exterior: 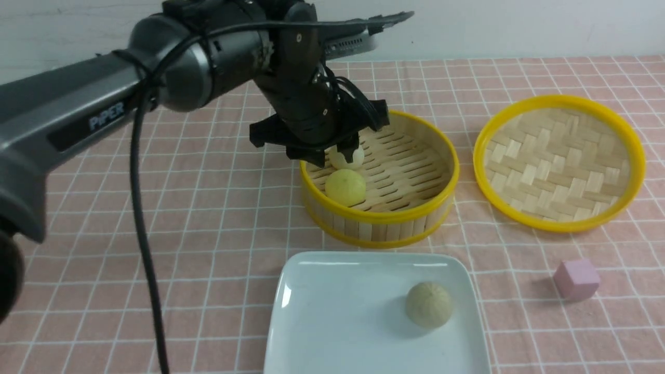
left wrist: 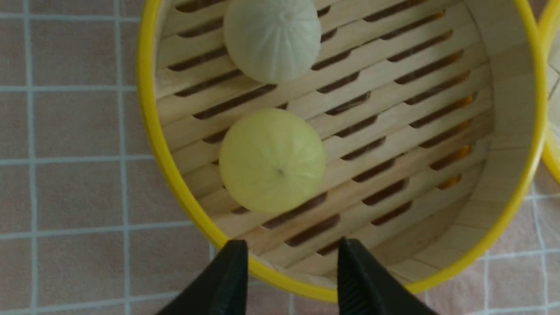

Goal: Put the steamed buns into the plate on the pink tablecloth.
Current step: 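Reach into the bamboo steamer and grasp a bun with the left gripper, then carry the bun from the bamboo steamer to the plate with the left gripper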

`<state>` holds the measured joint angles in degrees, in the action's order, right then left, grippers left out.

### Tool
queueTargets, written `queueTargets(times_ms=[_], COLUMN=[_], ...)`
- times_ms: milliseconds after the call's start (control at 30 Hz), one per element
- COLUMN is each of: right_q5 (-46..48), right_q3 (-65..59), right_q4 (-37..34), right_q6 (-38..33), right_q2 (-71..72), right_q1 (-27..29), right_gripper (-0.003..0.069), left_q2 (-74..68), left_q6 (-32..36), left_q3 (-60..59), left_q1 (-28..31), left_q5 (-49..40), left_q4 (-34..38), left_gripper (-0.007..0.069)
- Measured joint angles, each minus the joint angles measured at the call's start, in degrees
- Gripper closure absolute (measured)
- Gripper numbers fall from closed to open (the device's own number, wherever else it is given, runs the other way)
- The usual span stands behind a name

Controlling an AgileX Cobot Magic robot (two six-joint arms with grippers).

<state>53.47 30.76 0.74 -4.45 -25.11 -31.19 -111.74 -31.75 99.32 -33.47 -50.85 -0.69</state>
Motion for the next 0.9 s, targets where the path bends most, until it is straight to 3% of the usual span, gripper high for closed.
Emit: queueTargets(times_ms=[100,367,467,667,900], right_q5=[-0.4,-0.9,-1.4,-1.6,-1.6], right_q3=[0.0,0.0,0.0,0.0,0.0], right_q4=[0.0,0.0,0.0,0.0,-0.2], right_q6=[0.0,0.0,0.0,0.0,0.1], right_q2=[0.0,0.0,0.0,0.0,0.0], right_q1=[0.0,0.0,0.0,0.0,0.0], right_gripper=[0.0657,0.0652,0.065,0.0643,0.0637], left_q2=[-4.9,-11.2,-13.0,-14.2,-8.5], left_q6=[4.4,7.9,5.6,1.8,6.4], left_q3=[5.9,8.7,8.7,9.2,14.0], left_q1=[0.0,0.0,0.0,0.0,0.0], left_q5=[-1.8,-1.5,0.1,-0.2,-8.1], left_q4=[0.1,-0.8,-3.1,-6.5,-1.3], left_gripper=[0.0237,0.0237,0.0301,0.0583,0.0603])
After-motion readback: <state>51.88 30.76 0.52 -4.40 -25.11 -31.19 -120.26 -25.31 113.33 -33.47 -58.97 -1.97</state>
